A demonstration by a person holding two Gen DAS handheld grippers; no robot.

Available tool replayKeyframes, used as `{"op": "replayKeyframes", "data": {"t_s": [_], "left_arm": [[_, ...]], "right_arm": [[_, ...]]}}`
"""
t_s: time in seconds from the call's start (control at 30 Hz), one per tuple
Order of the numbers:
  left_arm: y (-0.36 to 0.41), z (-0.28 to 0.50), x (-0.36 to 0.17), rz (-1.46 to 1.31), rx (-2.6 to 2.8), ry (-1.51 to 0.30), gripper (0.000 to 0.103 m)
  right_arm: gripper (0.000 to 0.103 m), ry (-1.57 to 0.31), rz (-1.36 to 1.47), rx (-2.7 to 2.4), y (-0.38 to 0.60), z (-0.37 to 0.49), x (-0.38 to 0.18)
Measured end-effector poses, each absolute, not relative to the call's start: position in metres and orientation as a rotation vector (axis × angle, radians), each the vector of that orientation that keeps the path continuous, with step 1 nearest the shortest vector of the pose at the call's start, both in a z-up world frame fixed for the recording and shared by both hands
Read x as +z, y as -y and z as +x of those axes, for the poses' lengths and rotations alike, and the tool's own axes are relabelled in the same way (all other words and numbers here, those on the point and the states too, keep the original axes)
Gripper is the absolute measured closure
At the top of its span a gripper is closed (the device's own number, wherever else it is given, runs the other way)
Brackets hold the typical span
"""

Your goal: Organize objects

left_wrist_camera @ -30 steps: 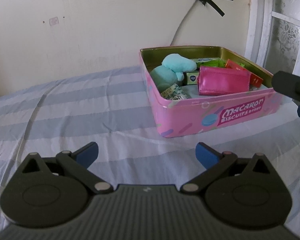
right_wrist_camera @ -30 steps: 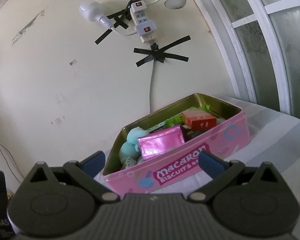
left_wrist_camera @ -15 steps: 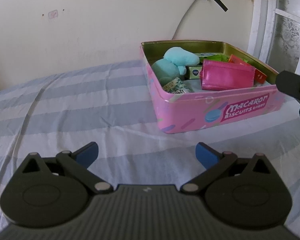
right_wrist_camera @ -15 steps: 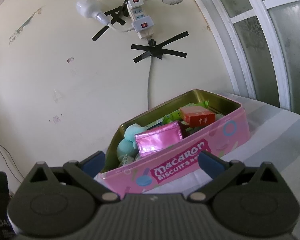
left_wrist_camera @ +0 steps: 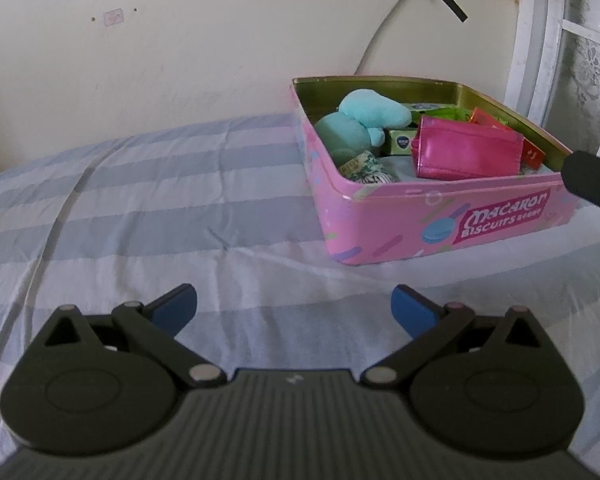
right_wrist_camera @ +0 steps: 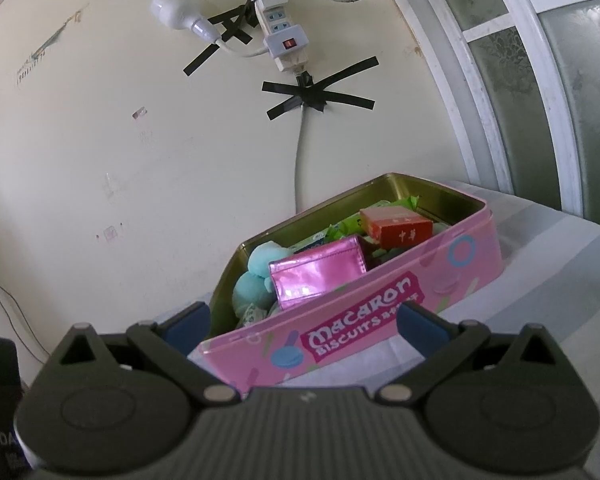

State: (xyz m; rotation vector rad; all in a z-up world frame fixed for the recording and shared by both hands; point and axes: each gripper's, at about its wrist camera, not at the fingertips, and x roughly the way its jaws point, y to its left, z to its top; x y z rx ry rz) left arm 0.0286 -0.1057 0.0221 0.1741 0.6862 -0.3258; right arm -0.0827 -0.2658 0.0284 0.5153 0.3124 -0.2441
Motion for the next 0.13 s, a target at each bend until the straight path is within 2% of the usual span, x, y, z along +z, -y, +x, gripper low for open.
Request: {"op": "replayKeyframes", "data": {"t_s": [0.13], "left_arm": [[0.1036,0.0247,0.0271,0.165,-0.338,-0.658,0.0]], "right_arm": [[0.0,-0.311,0.51,-0.244,0.2652,-0.0824,0.0281]]}}
